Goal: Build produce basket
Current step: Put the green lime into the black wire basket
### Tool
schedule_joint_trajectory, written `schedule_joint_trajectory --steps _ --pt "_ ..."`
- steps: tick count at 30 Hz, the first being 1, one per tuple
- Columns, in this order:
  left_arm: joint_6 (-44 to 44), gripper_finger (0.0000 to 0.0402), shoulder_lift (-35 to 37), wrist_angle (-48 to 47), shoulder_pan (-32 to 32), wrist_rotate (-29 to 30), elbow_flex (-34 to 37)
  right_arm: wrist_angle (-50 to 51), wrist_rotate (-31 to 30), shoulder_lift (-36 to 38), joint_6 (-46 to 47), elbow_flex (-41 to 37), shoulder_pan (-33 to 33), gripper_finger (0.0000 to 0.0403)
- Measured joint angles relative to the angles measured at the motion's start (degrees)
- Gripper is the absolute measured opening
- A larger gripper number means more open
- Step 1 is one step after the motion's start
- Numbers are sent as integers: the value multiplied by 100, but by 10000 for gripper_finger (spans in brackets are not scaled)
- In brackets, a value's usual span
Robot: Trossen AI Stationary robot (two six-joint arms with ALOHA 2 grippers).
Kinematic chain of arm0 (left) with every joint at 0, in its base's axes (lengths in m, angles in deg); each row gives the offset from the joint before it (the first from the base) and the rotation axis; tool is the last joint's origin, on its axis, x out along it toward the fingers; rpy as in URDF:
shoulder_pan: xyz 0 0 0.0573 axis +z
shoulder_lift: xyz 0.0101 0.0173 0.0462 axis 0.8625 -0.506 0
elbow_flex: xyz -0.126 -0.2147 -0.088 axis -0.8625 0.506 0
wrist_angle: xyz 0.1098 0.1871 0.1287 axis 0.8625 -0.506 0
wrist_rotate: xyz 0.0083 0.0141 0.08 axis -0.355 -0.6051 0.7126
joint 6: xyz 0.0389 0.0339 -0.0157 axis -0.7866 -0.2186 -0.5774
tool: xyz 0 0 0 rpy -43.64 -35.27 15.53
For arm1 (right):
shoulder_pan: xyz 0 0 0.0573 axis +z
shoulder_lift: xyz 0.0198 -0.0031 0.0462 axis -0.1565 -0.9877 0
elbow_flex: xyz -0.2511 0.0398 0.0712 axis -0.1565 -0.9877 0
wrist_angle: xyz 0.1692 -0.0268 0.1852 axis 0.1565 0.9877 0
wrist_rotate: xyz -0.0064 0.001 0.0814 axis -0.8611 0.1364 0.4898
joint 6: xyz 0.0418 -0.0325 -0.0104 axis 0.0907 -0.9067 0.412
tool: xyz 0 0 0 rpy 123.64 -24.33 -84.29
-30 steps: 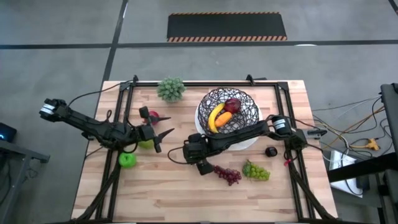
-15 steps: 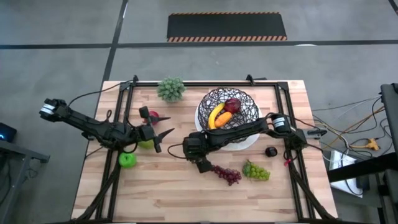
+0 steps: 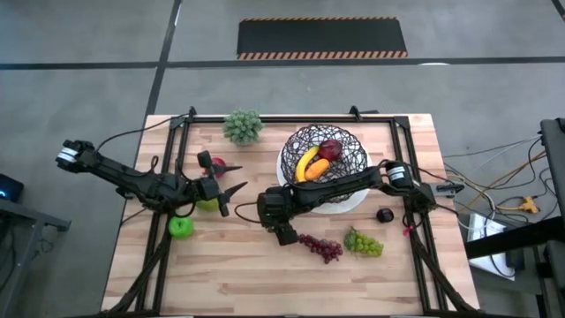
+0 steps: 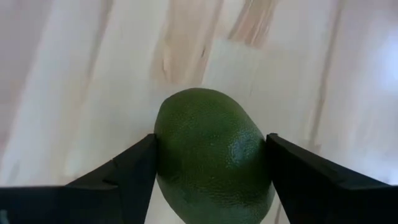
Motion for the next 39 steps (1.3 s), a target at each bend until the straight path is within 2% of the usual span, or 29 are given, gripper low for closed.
schedule_joint_trajectory --steps 8,12,19,26,33,39 --pt "13 202 -9 22 -4 0 -26 446 -46 615 65 514 -130 265" --pt "19 202 -11 117 -4 0 -24 708 -292 1184 315 521 -385 266" --pt "22 202 -11 129 -4 0 -24 1859 -549 2063 948 297 -1090 267" --pt "22 202 -11 129 -4 0 -24 1687 -502 3013 950 -1040 -1571 267" --pt "23 202 -11 127 0 -1 -24 968 -494 4040 1133 -2828 -1893 267" --pt "22 202 -11 127 0 -1 -22 472 -518 4640 1505 -4067 -2268 267"
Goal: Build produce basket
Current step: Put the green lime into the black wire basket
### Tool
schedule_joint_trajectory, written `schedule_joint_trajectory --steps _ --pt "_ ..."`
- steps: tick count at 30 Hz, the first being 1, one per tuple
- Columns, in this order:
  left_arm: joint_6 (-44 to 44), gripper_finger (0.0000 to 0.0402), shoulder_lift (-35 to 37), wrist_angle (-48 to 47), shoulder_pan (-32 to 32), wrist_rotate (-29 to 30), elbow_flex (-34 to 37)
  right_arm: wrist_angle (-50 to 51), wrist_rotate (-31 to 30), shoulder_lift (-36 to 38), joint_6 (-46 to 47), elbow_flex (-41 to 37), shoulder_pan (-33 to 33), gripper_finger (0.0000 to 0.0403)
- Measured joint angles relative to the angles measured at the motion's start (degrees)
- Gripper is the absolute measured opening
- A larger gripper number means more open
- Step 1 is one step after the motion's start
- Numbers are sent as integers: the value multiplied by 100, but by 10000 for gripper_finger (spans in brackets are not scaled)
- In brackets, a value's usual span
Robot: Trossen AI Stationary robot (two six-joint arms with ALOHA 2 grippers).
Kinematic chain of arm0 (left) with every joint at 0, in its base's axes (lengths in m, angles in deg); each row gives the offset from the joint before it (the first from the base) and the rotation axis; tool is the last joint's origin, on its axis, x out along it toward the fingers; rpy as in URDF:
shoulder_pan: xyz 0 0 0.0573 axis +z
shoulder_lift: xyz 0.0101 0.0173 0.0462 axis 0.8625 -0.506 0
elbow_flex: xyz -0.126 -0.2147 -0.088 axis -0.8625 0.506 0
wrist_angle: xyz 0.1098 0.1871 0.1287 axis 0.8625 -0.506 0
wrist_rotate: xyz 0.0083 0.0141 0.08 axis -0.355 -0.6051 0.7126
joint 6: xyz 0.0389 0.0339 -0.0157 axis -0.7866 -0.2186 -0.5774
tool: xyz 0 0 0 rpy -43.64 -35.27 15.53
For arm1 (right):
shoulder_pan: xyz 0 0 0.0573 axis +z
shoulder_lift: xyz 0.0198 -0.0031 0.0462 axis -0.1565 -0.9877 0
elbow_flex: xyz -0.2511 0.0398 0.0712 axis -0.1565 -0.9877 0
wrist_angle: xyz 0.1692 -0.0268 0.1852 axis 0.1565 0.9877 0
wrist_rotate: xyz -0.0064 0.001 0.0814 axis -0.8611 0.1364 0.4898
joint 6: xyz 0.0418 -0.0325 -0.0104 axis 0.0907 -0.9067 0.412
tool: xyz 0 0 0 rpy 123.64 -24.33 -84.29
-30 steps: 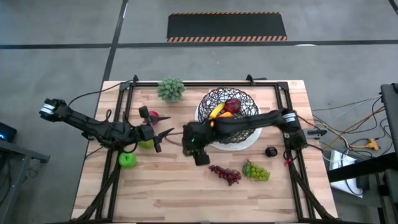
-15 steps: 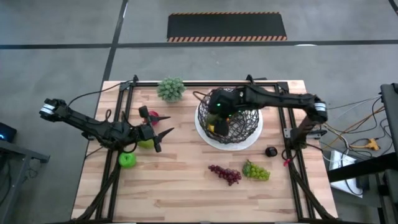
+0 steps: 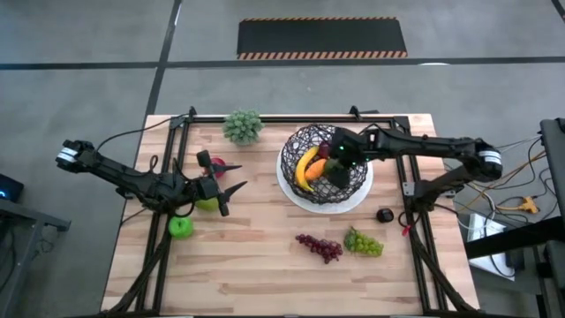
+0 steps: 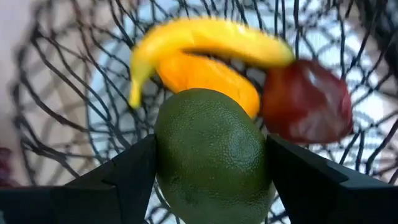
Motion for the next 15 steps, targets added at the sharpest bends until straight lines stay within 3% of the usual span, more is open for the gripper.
schedule_joint_trajectory --steps 7,15 --pt "2 202 0 0 0 -1 0 -611 3 171 -122 -881 -224 267" --pt "1 202 0 0 0 1 4 -700 -308 9 -420 -1120 -309 267"
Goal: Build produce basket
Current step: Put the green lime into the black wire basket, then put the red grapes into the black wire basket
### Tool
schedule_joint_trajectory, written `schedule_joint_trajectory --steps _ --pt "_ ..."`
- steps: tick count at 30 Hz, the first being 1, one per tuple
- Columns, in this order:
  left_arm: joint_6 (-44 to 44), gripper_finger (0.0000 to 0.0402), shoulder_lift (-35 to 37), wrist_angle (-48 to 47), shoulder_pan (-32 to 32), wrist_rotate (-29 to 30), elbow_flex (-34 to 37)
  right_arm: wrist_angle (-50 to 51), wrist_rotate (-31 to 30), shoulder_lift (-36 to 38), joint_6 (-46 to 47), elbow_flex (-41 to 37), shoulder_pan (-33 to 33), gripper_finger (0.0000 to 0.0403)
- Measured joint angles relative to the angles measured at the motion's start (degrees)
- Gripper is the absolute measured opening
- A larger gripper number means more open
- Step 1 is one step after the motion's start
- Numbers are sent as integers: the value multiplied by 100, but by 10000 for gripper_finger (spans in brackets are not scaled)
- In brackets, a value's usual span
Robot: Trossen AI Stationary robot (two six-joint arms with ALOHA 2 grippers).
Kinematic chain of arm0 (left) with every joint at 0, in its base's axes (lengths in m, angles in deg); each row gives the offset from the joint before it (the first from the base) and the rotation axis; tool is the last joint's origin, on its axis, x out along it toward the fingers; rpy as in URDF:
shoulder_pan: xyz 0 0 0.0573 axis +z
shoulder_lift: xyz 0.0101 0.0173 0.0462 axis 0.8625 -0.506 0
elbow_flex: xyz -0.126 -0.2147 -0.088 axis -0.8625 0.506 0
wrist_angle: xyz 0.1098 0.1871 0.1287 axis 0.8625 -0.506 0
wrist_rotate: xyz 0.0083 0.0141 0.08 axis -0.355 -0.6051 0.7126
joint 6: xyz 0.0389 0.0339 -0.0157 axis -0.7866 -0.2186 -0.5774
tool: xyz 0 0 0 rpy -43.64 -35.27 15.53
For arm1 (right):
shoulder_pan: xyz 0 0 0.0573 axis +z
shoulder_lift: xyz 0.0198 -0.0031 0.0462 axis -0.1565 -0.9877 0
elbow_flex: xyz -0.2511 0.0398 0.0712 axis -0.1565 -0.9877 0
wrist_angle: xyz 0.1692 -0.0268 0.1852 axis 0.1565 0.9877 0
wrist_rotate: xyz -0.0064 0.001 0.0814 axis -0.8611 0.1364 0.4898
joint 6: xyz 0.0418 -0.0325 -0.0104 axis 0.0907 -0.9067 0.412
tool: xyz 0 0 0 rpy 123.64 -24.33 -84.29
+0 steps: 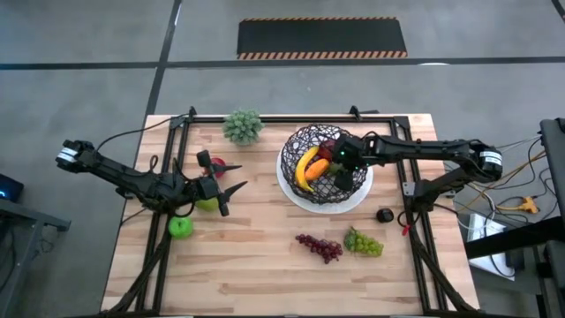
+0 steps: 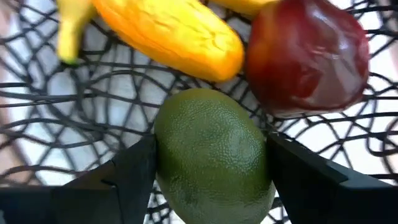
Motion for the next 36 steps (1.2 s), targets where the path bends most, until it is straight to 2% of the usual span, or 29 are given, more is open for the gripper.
schedule_joint_trajectory --steps 5,14,20,28,36 --pt "0 202 0 0 0 0 4 -5 -208 1 -3 -14 -2 271" --pt "1 202 0 0 0 0 11 50 -282 1 51 28 -2 324" --pt "0 202 0 0 0 -1 11 101 -282 1 78 173 0 340" --pt "1 202 0 0 0 -1 14 689 -238 1 468 1065 265 330" --pt "12 202 -2 0 0 0 31 1081 -273 3 1334 2120 1161 329"
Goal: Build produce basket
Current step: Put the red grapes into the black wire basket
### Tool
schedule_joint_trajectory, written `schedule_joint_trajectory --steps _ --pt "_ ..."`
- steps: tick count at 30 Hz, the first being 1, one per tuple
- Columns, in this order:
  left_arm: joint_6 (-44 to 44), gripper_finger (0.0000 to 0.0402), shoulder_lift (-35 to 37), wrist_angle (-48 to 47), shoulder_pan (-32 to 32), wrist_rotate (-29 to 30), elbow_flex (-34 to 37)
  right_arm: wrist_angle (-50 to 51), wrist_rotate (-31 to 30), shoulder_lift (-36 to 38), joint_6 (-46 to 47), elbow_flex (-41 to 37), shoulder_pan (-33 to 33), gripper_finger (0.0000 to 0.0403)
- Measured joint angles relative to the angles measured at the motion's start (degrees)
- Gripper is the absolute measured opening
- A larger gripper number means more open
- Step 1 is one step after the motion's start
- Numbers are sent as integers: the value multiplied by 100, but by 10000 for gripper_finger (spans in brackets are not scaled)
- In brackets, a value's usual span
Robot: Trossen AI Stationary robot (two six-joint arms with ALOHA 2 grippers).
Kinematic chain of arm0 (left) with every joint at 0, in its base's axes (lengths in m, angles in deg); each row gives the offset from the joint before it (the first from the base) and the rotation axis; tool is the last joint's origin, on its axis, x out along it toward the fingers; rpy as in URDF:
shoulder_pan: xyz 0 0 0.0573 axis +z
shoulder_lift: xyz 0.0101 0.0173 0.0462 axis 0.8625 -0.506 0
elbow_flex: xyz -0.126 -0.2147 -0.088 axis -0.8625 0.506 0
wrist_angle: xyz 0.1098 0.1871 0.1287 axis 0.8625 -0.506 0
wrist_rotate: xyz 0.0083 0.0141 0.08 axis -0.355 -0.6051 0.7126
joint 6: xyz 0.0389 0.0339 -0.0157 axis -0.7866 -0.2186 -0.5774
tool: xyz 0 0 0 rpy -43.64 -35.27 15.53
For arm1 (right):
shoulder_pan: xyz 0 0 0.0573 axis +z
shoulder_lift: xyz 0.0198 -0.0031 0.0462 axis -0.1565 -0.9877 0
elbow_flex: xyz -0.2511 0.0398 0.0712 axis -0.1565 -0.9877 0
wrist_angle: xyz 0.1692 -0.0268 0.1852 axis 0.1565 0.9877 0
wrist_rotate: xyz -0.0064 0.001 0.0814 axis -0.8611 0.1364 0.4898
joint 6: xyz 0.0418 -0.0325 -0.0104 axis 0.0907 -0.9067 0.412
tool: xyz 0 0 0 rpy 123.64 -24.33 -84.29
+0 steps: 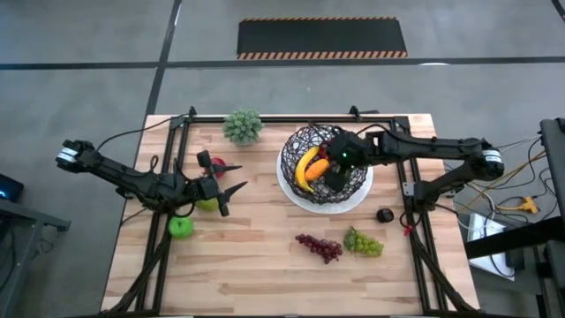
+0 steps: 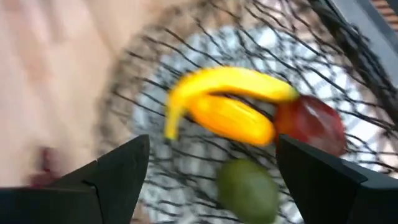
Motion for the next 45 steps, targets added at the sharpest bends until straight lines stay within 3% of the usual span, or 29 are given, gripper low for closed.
schedule_joint_trajectory --steps 9,18,30,39,45 --pt "7 202 -11 60 -2 0 0 -388 6 2 1002 467 1366 329" --pt "11 202 -11 153 -4 -2 9 -886 347 -53 2757 445 2367 328" --pt "43 202 -65 157 -4 -2 13 -437 1160 -1401 4531 461 3058 329" --pt "152 202 -79 149 -4 -4 26 944 761 -2676 4263 1062 3258 328" --pt "150 202 -117 146 -4 -2 26 1047 124 -3282 4066 1633 3420 327"
